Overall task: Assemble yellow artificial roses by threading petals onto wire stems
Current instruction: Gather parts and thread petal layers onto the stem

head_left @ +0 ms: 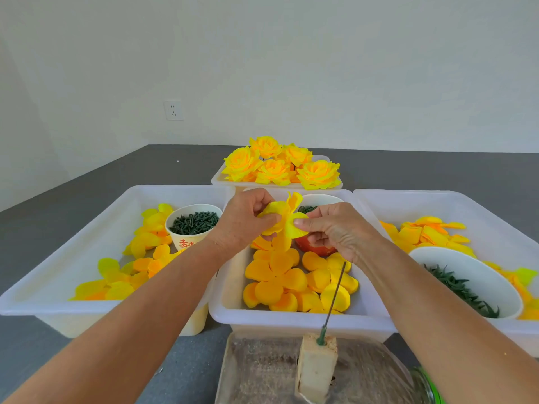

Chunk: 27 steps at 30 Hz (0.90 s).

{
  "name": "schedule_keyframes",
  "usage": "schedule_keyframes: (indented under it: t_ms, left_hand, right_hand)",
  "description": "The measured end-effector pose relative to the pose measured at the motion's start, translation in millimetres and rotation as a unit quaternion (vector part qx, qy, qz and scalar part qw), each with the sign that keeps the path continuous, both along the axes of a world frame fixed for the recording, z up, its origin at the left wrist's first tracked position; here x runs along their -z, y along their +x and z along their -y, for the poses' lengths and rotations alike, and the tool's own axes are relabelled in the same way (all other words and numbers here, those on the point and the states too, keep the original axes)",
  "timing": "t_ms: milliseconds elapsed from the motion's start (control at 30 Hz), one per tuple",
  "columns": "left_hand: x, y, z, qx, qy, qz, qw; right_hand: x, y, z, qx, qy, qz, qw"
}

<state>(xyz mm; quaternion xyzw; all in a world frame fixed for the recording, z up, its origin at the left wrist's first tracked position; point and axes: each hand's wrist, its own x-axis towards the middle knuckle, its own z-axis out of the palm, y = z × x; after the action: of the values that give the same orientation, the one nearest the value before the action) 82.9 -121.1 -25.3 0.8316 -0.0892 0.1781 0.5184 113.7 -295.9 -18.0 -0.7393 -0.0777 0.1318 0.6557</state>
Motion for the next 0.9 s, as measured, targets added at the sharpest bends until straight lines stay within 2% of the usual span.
schedule_keyframes:
  t_ms: [200,400,500,700,900]
  left_hand:
    - [-1.8,-1.8,0.4,0.004,0.015,0.017,1.0]
    - [-1.3,-1.2,-2.0,-0.028,0.028,0.024,0.999]
    - [-1.3,-1.0,-2.5,-0.039,0.024,0.023,0.999]
    - [-1.8,-1.1,-3.0,-0.04,-0.011,0.015,0.999]
    - [-2.3,-1.0,-4.5,-0.076,-0.029,0.027,0.996]
  right_hand:
    - [2.2,0.8,-1.1,0.019,0.004,0.008,1.0]
    - [1.7,2.2,-1.6,0.026,0.013,-0.016,0.999]
    - [1.0,1.8,-3.1,0.016,0.02,0.0,1.0]
    - [3.0,3.9,-4.9,0.058,0.021,0.051,0.997]
    - [5.3,9.3,-2.4,0.148,0.004,0.072,0.986]
